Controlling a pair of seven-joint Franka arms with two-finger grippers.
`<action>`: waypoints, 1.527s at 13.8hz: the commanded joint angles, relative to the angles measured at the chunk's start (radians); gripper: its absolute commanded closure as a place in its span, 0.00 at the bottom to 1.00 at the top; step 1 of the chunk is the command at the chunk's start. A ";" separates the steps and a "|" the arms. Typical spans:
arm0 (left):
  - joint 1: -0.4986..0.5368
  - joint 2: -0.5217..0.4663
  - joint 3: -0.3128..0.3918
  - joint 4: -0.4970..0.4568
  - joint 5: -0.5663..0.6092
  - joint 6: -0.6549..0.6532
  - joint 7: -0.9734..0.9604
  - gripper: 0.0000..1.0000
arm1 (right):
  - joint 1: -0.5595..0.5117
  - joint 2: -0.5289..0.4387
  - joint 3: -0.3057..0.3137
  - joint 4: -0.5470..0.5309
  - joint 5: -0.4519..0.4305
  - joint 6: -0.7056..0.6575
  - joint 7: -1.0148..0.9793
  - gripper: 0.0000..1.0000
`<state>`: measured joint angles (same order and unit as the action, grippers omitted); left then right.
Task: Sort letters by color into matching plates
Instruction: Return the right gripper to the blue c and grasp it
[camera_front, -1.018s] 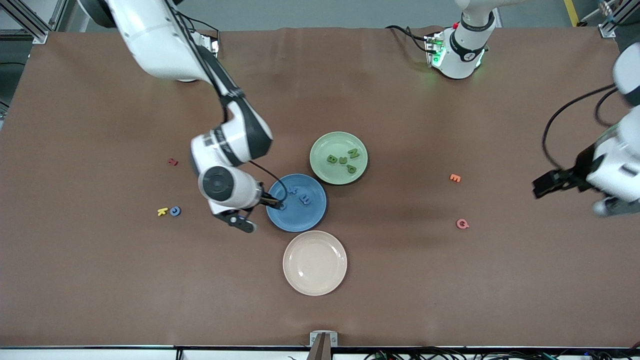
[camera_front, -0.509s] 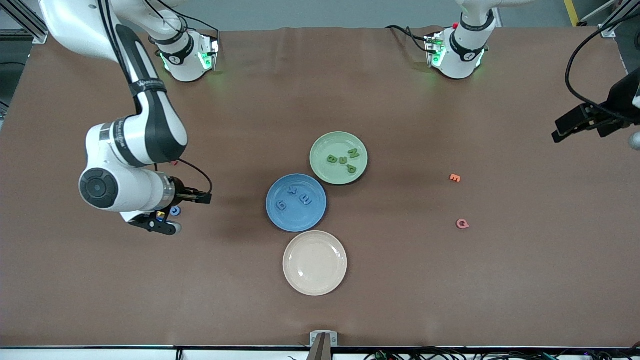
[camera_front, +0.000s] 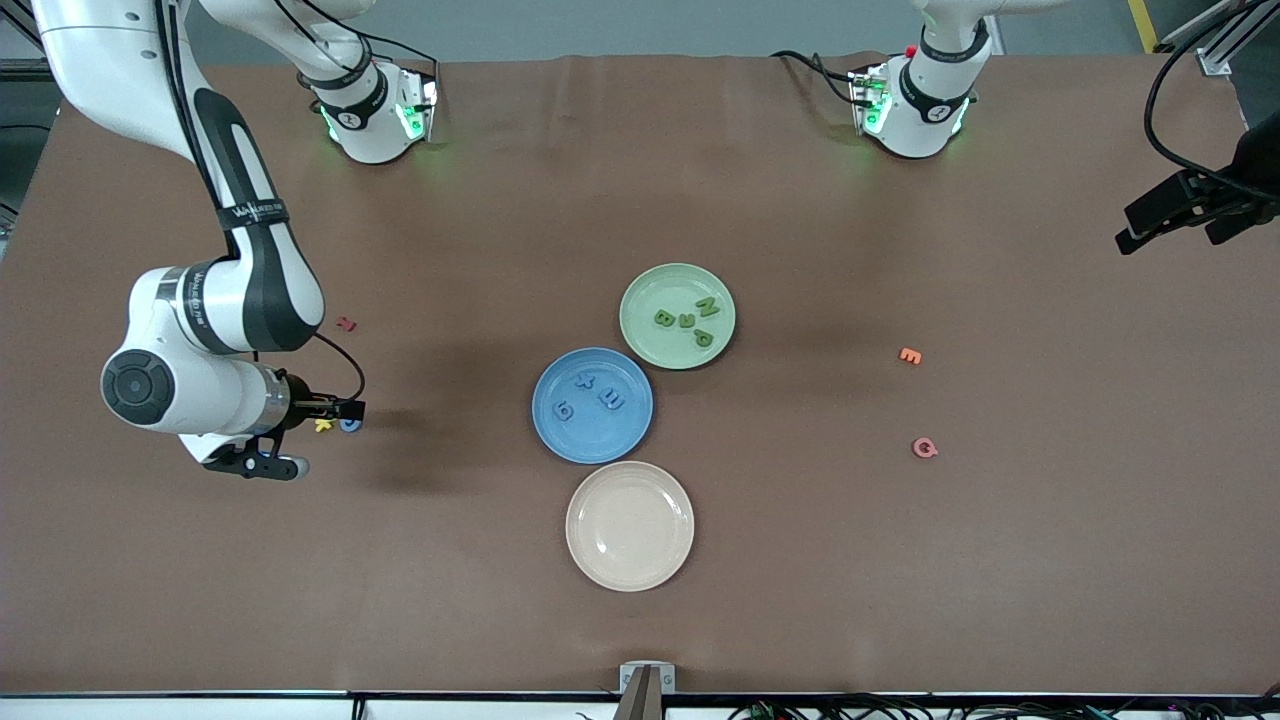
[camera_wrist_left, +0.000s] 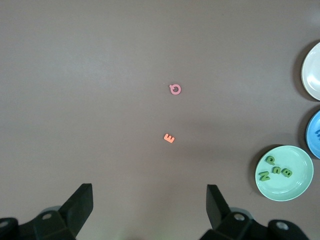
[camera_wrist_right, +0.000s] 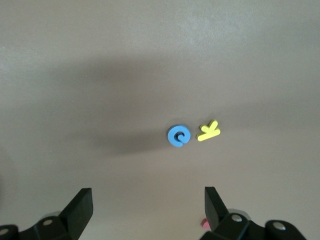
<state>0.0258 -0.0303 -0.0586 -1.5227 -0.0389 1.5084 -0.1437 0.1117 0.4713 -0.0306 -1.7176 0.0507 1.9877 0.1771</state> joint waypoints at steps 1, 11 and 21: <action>0.000 -0.016 -0.009 -0.019 -0.010 0.012 0.016 0.00 | -0.033 0.010 0.018 -0.022 -0.015 0.049 -0.030 0.16; 0.000 -0.013 -0.038 -0.017 -0.009 0.018 0.016 0.00 | -0.063 0.136 0.018 -0.022 -0.015 0.171 -0.053 0.32; 0.002 -0.013 -0.043 -0.016 -0.007 0.021 0.016 0.00 | -0.070 0.184 0.020 -0.020 -0.012 0.212 -0.051 0.33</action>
<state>0.0244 -0.0303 -0.0996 -1.5278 -0.0389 1.5158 -0.1436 0.0603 0.6498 -0.0290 -1.7396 0.0457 2.1901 0.1315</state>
